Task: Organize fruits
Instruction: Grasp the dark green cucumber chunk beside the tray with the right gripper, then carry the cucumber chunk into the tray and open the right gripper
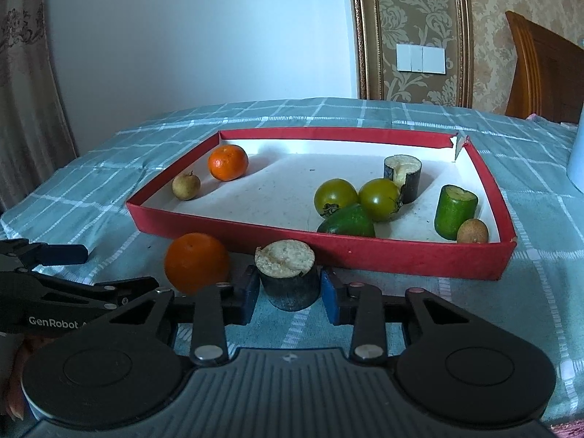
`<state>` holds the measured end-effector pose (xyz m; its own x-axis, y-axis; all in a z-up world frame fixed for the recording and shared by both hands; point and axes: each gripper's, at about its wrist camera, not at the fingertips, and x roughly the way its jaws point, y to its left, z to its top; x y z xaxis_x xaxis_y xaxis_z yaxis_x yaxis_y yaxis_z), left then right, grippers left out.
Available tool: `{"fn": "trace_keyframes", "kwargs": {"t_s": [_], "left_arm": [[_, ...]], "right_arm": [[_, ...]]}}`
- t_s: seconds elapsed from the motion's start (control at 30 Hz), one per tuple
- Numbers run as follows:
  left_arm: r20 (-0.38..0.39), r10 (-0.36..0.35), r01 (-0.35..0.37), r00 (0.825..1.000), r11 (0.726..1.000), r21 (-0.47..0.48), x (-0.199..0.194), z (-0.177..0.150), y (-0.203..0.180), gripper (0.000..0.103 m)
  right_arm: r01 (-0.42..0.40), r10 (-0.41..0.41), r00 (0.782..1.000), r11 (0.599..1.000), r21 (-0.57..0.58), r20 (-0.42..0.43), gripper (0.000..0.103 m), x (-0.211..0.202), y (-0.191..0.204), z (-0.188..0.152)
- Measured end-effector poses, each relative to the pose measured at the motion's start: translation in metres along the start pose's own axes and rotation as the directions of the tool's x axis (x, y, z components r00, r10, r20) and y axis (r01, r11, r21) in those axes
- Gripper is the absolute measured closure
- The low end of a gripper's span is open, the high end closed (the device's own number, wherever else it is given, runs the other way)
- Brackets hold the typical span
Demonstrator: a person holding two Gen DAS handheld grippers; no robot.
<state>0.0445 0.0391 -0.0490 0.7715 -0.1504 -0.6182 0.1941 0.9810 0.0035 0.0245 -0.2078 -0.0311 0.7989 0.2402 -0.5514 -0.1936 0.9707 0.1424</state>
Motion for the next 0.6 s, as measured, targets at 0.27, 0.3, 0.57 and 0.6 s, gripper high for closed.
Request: {"fn": "trace_keyframes", "kwargs": {"t_s": [0.27, 0.3, 0.57, 0.6], "left_arm": [[0.000, 0.000, 0.000, 1.000, 1.000, 0.000, 0.000, 0.000, 0.000, 0.000], [0.000, 0.000, 0.000, 1.000, 1.000, 0.000, 0.000, 0.000, 0.000, 0.000], [0.000, 0.000, 0.000, 1.000, 1.000, 0.000, 0.000, 0.000, 0.000, 0.000], [0.000, 0.000, 0.000, 1.000, 1.000, 0.000, 0.000, 0.000, 0.000, 0.000]], "right_arm": [[-0.017, 0.016, 1.000, 0.998, 0.054, 0.018, 0.068, -0.015, -0.013, -0.005], [-0.015, 0.014, 1.000, 0.998, 0.061, 0.024, 0.068, -0.017, -0.015, -0.006], [0.046, -0.053, 0.993, 0.996, 0.077, 0.101, 0.068, -0.040, -0.038, 0.003], [0.051, -0.060, 0.993, 0.995, 0.081, 0.105, 0.068, -0.040, -0.042, 0.006]]}}
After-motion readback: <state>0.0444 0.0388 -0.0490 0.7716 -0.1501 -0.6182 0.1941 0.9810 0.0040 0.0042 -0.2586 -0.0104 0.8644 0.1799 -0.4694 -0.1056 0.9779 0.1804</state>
